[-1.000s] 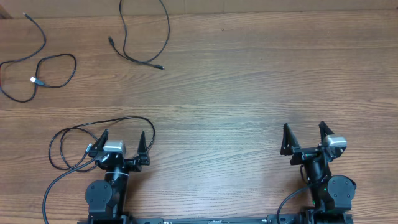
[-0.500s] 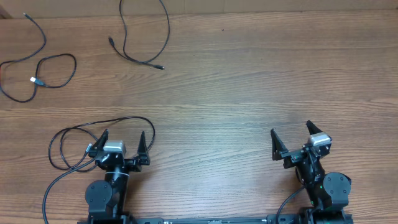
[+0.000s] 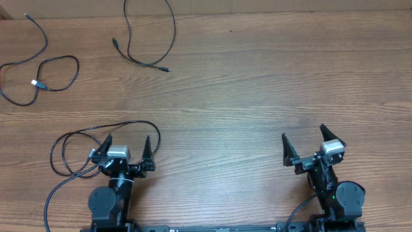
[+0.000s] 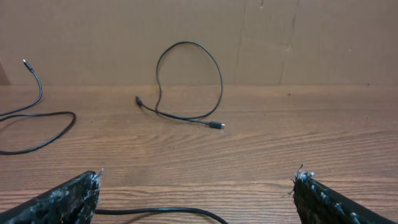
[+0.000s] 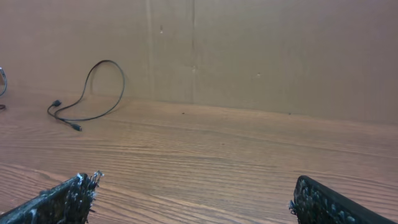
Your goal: Untangle cables
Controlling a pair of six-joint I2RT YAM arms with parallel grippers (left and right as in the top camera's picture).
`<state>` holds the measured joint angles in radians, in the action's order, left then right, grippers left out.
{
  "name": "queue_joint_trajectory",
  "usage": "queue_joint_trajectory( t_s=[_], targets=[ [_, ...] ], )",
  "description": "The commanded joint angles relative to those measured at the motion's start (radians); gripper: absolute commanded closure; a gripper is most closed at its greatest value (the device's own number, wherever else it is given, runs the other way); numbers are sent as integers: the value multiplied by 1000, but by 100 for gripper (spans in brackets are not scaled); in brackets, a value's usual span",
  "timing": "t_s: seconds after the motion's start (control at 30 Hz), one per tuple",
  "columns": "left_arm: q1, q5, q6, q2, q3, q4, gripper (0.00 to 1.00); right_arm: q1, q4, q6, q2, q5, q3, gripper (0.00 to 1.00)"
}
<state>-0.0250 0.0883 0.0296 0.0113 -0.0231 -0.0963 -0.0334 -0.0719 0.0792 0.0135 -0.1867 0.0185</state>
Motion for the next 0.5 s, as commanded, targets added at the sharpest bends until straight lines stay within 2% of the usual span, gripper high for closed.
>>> queue_joint_trajectory(
  t_s=[0.0,0.47],
  targets=[
    [2,-10,-7,-7,8,2,0,-4,2,9,-11,13,-11,0],
    [2,-10,-7,-7,8,2,1,60,2,-7,-11,2,-11,0]
  ],
)
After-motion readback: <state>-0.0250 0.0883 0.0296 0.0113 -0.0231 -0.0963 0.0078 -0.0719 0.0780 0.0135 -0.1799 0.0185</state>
